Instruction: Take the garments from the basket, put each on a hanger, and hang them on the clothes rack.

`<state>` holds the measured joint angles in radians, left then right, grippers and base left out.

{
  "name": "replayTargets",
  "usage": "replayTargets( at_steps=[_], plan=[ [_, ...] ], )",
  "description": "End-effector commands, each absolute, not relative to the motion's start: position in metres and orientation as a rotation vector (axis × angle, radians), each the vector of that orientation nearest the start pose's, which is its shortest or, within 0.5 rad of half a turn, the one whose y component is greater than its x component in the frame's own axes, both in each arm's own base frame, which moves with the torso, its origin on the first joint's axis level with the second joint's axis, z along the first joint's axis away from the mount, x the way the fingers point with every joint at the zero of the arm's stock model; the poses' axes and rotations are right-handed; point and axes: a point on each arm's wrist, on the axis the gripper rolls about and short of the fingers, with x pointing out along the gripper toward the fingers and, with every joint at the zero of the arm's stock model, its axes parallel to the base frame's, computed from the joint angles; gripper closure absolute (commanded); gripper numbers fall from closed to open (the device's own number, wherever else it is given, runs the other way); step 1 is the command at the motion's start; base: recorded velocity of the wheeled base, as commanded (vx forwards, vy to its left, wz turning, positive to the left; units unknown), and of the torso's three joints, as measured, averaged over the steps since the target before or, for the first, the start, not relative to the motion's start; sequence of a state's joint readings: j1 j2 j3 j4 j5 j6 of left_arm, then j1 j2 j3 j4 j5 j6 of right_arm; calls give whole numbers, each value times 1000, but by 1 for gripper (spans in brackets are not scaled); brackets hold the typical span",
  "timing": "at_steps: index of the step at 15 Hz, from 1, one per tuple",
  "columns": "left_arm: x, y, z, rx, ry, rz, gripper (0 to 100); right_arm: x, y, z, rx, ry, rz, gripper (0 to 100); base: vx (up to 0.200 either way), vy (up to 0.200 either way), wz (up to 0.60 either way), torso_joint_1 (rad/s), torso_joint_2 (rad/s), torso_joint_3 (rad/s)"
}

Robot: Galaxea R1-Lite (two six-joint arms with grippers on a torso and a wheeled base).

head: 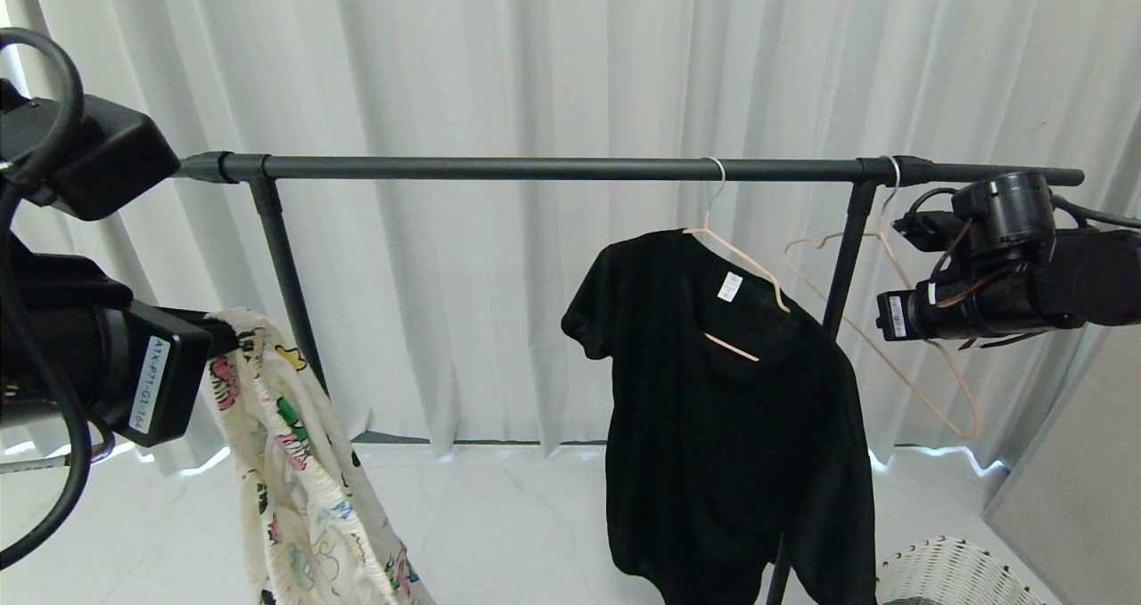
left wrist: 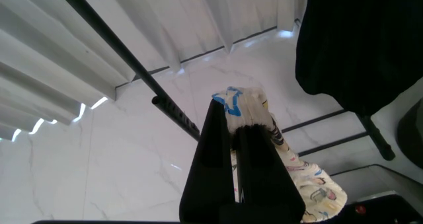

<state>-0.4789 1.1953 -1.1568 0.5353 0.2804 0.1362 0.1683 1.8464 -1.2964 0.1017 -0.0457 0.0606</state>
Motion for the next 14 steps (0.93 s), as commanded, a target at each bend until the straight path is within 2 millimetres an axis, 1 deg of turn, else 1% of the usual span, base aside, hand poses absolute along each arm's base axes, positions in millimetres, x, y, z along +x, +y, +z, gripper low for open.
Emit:
replayTargets(
  at_steps=[1, 2, 5, 9, 11, 13, 14],
  plan=[
    [138, -65, 293, 345, 520, -229, 100, 344, 57, 204, -9, 640, 99, 100, 0, 0, 0, 0, 0, 0],
    [138, -65, 293, 345, 518, -229, 100, 343, 57, 205, -9, 637, 99, 100, 0, 0, 0, 0, 0, 0],
    [136, -64, 294, 342, 511, -230, 100, 335, 57, 215, -5, 609, 100, 100, 0, 0, 0, 0, 0, 0],
    [135, -63, 296, 339, 504, -227, 100, 315, 53, 235, 1, 553, 101, 100, 0, 0, 0, 0, 0, 0],
    [136, -63, 296, 335, 491, -228, 100, 307, 52, 238, 4, 514, 99, 100, 0, 0, 0, 0, 0, 0],
    [139, -65, 297, 325, 462, -227, 100, 300, 52, 235, 2, 436, 105, 100, 0, 0, 0, 0, 0, 0],
    [140, -66, 295, 326, 457, -227, 100, 291, 51, 235, 3, 414, 105, 100, 0, 0, 0, 0, 0, 0]
  ],
)
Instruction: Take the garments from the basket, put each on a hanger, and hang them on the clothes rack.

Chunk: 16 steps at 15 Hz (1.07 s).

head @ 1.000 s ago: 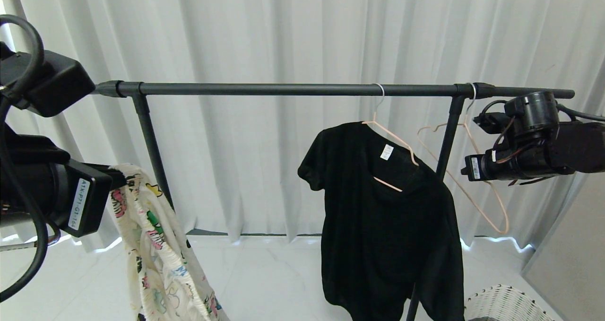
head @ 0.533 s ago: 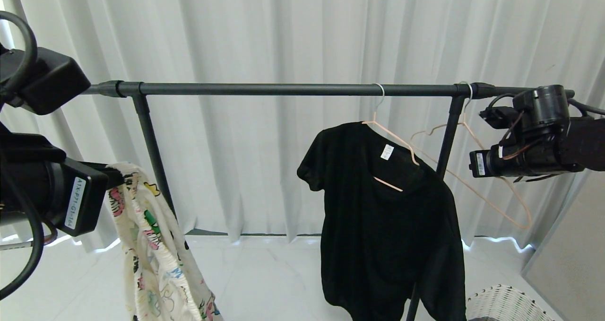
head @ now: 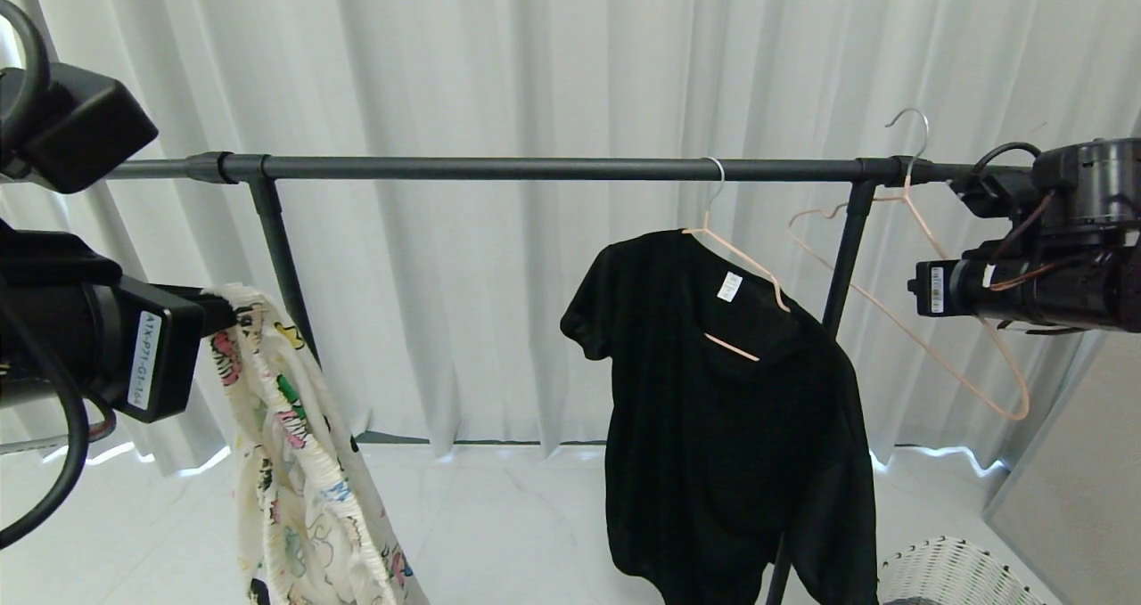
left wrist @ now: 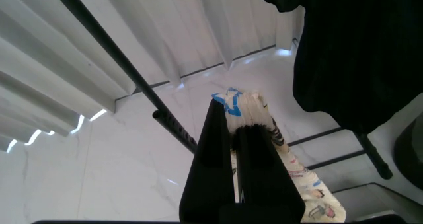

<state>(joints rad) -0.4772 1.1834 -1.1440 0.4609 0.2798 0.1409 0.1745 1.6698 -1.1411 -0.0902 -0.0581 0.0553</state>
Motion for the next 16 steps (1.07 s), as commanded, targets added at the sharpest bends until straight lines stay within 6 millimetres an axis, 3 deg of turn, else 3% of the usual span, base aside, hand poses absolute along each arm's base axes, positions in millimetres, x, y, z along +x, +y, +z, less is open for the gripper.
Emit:
replayTargets(
  at_steps=[1, 6, 9, 12, 16],
  plan=[
    [140, -66, 294, 327, 458, -227, 100, 283, 50, 235, 2, 411, 102, 100, 0, 0, 0, 0, 0, 0],
    [141, -65, 294, 342, 458, -220, 100, 227, 39, 240, 1, 373, 72, 100, 0, 0, 0, 0, 0, 0],
    [141, -65, 294, 359, 456, -205, 100, 193, 33, 240, -20, 346, 77, 100, -200, 0, 0, 7, 2, 9],
    [140, -65, 294, 358, 451, -206, 100, 171, 29, 238, -45, 344, 92, 100, -200, 0, 0, -6, 5, 4],
    [140, -65, 294, 364, 452, -209, 100, 160, 28, 240, -47, 347, 103, 100, -200, 0, 0, 2, 1, 6]
  ],
)
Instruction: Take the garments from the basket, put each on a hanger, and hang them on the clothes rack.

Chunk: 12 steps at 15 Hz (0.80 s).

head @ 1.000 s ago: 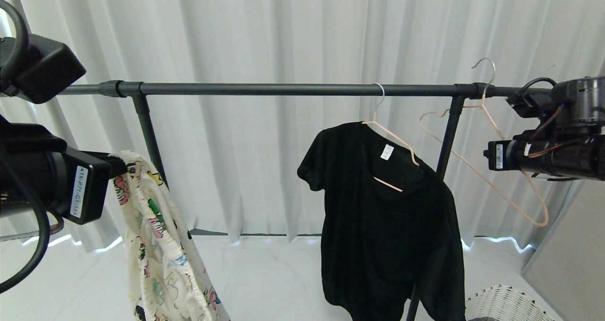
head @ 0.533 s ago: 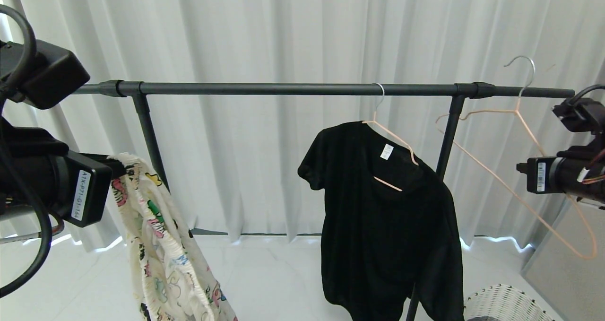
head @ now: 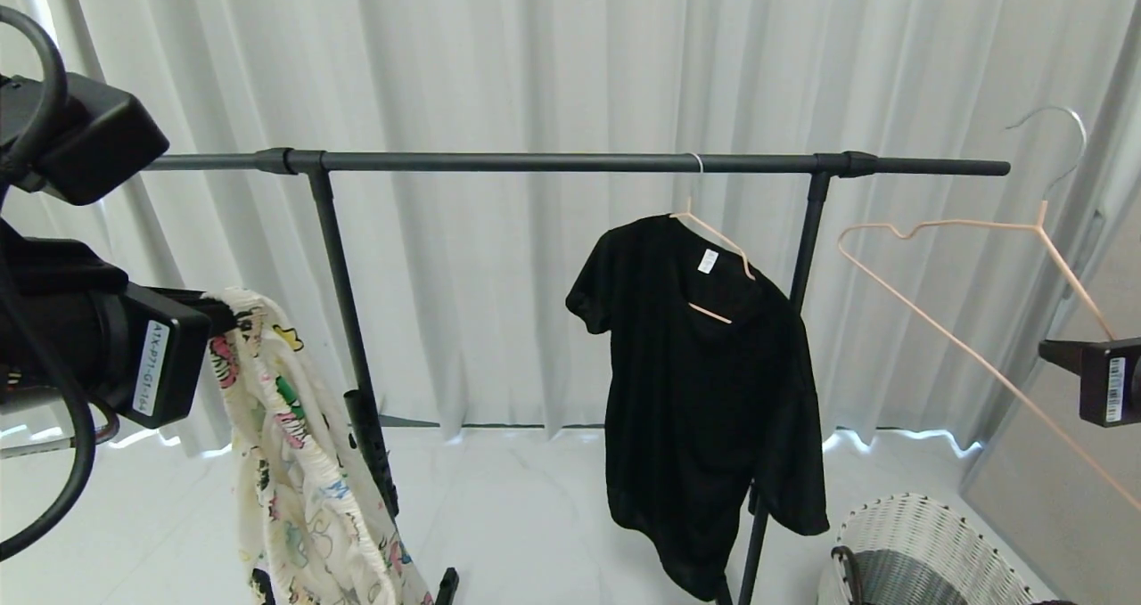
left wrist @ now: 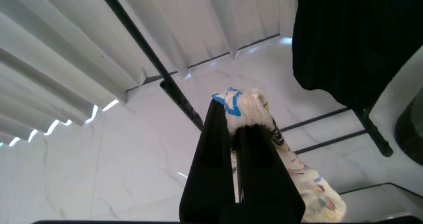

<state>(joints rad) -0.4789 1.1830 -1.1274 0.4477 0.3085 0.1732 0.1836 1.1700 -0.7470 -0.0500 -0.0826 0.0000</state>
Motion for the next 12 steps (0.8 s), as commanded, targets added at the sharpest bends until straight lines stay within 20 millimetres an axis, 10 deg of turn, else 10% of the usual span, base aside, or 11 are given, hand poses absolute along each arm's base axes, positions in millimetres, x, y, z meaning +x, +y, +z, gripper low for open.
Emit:
replayTargets(
  at_steps=[1, 5, 12],
  plan=[
    [140, -65, 294, 365, 453, -207, 100, 158, 30, 240, -49, 343, 117, 100, -200, 0, 0, -2, 7, 7],
    [139, -70, 293, 373, 453, -240, 100, 143, 41, 240, -62, 370, 236, 100, -200, 0, 0, 0, 0, 2],
    [163, -99, 275, 409, 511, -307, 100, 127, 78, 218, -45, 472, 618, 100, 0, 0, 0, 0, 0, 0]
  ],
)
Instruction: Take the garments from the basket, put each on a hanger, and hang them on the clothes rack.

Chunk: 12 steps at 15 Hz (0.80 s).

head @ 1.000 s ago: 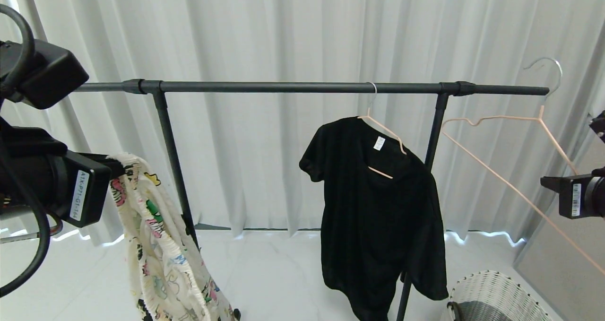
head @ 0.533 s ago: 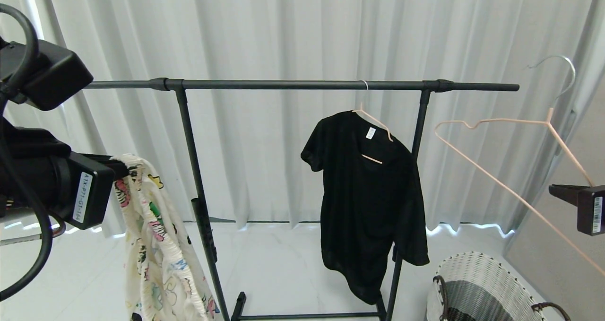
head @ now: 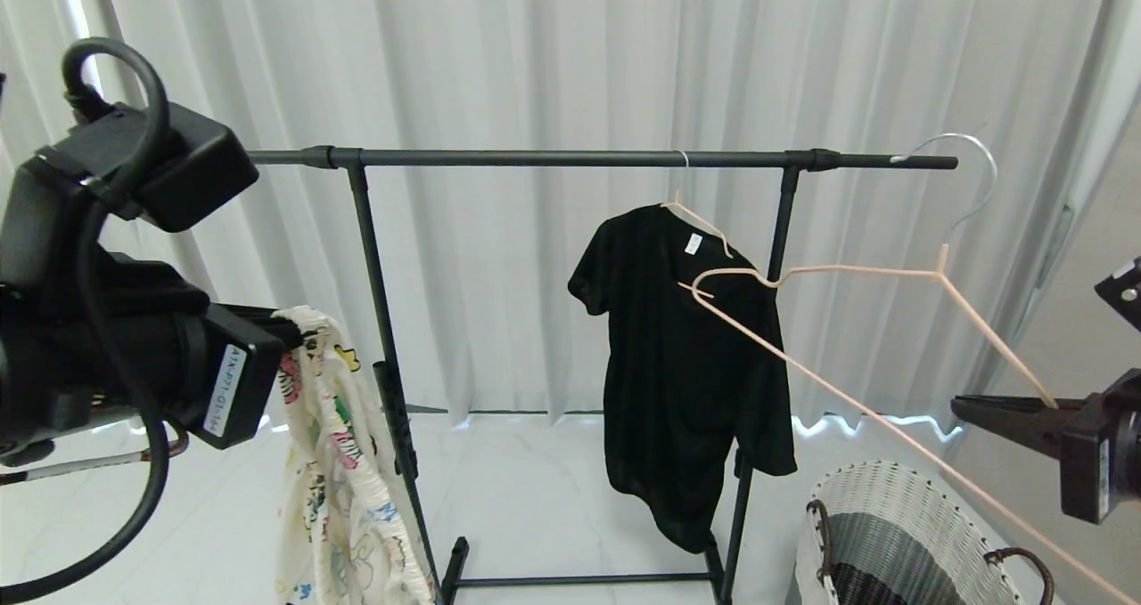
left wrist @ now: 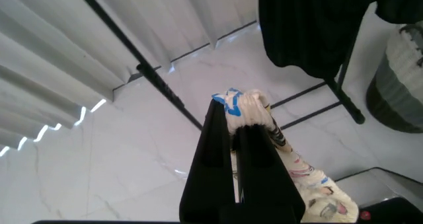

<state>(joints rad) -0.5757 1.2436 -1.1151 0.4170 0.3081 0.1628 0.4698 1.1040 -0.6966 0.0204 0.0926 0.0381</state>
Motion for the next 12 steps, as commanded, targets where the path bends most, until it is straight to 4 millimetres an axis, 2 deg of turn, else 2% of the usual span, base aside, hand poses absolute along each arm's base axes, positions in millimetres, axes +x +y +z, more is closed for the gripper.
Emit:
replayTargets(
  at_steps=[1, 7, 12],
  plan=[
    [173, -104, 271, 411, 517, -301, 100, 122, 85, 216, -16, 492, 665, 100, 0, 0, 0, 0, 0, 0],
    [222, -136, 263, 267, 561, -180, 100, 104, 113, 205, 102, 532, 839, 100, 0, 0, 0, 0, 0, 0],
    [245, -148, 251, 163, 604, -107, 100, 91, 127, 209, 132, 541, 974, 100, 0, 0, 0, 0, 0, 0]
  ],
)
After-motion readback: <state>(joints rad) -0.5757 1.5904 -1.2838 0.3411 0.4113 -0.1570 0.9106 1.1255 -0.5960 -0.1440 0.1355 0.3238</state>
